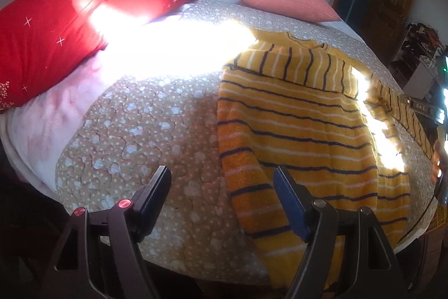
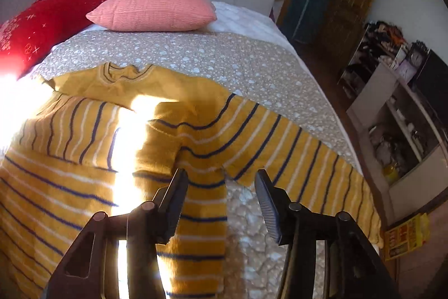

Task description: Fold small clothes

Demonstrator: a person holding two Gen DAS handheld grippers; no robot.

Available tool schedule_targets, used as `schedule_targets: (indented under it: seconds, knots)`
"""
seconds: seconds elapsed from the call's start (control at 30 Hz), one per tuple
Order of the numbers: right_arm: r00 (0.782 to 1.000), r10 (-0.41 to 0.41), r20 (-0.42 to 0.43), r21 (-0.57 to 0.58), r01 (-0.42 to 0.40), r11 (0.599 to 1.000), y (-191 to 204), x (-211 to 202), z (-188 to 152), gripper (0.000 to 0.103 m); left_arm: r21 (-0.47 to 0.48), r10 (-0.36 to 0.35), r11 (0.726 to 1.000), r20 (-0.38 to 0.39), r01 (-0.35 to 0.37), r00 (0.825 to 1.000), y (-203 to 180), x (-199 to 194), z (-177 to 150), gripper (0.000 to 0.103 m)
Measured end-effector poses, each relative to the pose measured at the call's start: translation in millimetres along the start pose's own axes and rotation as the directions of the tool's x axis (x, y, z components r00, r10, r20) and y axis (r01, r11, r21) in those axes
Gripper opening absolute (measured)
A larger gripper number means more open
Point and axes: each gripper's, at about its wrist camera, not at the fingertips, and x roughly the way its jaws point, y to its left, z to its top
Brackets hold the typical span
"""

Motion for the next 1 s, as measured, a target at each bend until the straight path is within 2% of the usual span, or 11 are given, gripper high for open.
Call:
schedule_targets:
  seconds: [0.2,0.43,0.57,1.0]
  knots:
    - [0.991,-0.082,0.108,-0.038,0.086,0.996,-6.4,-56.1,-30.2,0.062,0.067,0.021,0.997,0.046,-0.024,0.999,-29.5,-21.2,-3.0,0.075]
    - [0.973,-0.163,0.165,0.017,0.163,0.987,-32.1,-89.6,-57.4,0.068,0.154,0.046,0.987,0.059,-0.054,0.997,-63.0,-32.4,-8.9,0.076]
    - [0.966,-0.198,0.167,0.047,0.193,0.980,-47.6,-92.8,-72.5,0.069,0.164,0.043,0.985,0.044,-0.049,0.998,-79.1,-32.8,-7.9,0.076]
    - [0.972,-0.227,0.070,0.145,0.215,0.966,-99.8,-65.2,-97.0,0.069,0.269,0.017,0.963,0.028,-0.024,0.999,-135.3,-28.1,-13.4,0.076]
